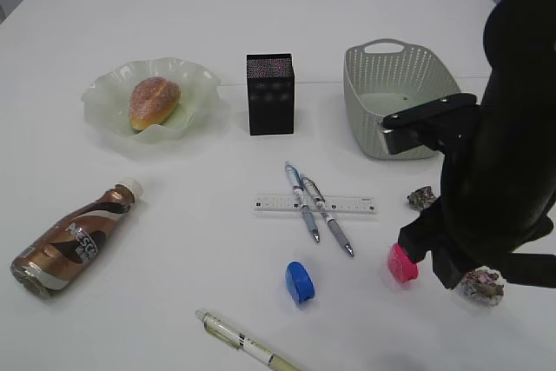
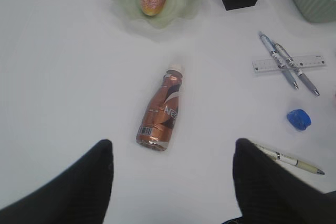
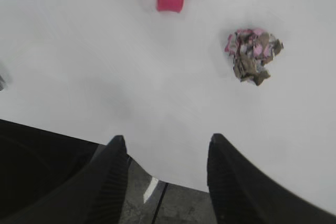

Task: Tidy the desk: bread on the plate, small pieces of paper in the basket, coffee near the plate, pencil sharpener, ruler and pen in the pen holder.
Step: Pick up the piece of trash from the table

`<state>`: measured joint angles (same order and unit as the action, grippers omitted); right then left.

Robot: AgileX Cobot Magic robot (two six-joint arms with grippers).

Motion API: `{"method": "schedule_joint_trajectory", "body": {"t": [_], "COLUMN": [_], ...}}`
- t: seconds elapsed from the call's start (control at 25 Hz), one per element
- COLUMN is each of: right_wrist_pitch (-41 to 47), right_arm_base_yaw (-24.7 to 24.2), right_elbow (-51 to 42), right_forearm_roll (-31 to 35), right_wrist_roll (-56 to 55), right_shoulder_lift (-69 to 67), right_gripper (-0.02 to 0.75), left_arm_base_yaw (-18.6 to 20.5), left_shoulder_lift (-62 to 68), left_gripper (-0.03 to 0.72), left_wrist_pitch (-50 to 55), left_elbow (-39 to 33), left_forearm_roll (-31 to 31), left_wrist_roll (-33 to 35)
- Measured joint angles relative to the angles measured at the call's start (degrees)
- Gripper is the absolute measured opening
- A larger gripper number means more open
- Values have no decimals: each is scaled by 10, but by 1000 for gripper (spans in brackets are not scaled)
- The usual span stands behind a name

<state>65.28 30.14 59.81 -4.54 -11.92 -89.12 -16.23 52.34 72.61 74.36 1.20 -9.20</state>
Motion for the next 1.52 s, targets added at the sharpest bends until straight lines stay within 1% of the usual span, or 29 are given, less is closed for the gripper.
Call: {"method": "schedule_joint_trajectory", "body": {"t": [0.08, 0.2, 0.32, 0.4, 0.48, 0.52, 0.6, 0.76, 0.84, 1.24, 1.36, 1.52], "right_wrist_pitch": [0, -1, 1, 2, -6, -14, -28, -43, -44, -51, -69, -117], "right_arm_base_yaw": [-2, -25, -71, -109, -136, -146, -155, -156, -156, -156, -156, -156], "right_elbow": [11, 16, 16, 16, 16, 16, 16, 16, 16, 16, 12, -23], "right_forearm_roll": [3, 28, 63, 104, 136, 141, 130, 55, 37, 35, 35, 35], "right_wrist_roll": [28, 80, 129, 160, 187, 194, 193, 123, 103, 113, 119, 133], "right_shoulder_lift": [0, 0, 0, 0, 0, 0, 0, -13, -25, -95, -107, -109], "right_gripper": [396, 396, 396, 396, 396, 396, 396, 396, 396, 395, 395, 396], "left_arm_base_yaw": [0, 0, 0, 0, 0, 0, 0, 0, 0, 0, 0, 0], "left_shoulder_lift": [0, 0, 0, 0, 0, 0, 0, 0, 0, 0, 0, 0], "left_gripper": [510, 508, 508, 508, 508, 508, 508, 508, 508, 507, 507, 507], "left_wrist_pitch": [0, 0, 0, 0, 0, 0, 0, 0, 0, 0, 0, 0], "left_elbow": [0, 0, 0, 0, 0, 0, 0, 0, 0, 0, 0, 0], "left_forearm_roll": [-5, -12, -12, -12, -15, -15, -17, -20, -21, -38, -39, -39], "left_wrist_roll": [0, -1, -2, -4, -5, -5, -6, -6, -7, -8, -8, -8]}}
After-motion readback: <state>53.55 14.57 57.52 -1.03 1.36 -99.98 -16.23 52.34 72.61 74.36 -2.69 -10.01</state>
